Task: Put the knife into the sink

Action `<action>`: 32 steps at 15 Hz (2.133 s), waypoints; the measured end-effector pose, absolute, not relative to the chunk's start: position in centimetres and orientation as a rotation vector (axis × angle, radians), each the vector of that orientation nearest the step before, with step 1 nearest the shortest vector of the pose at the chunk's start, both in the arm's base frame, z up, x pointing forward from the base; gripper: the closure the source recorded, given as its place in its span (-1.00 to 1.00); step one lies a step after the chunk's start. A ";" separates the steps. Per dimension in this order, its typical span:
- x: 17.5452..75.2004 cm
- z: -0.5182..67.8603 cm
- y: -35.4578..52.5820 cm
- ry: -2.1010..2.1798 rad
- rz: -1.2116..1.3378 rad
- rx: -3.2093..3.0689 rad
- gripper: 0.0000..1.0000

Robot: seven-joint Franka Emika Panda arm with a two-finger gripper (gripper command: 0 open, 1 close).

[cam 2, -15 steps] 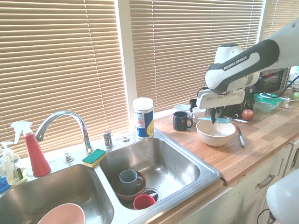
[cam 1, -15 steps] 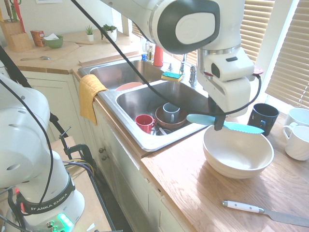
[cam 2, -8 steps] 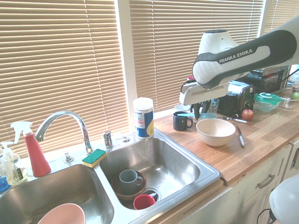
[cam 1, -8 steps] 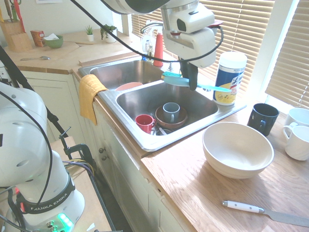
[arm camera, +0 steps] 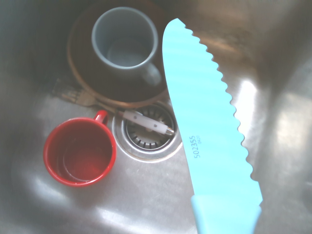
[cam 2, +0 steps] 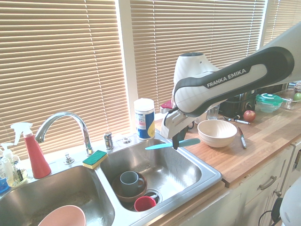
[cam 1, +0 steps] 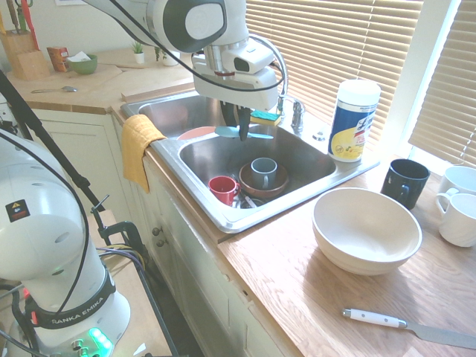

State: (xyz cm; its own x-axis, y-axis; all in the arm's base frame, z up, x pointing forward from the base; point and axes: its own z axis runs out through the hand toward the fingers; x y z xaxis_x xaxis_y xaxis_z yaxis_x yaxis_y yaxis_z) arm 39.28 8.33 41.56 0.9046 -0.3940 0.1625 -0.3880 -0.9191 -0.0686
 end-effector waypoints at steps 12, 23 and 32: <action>48.1 26.4 9.0 0.813 -0.188 -3.091 1.00; 48.8 18.8 9.3 0.925 -0.058 -3.101 -1.00; 48.5 17.9 8.6 0.966 -0.024 -3.089 -1.00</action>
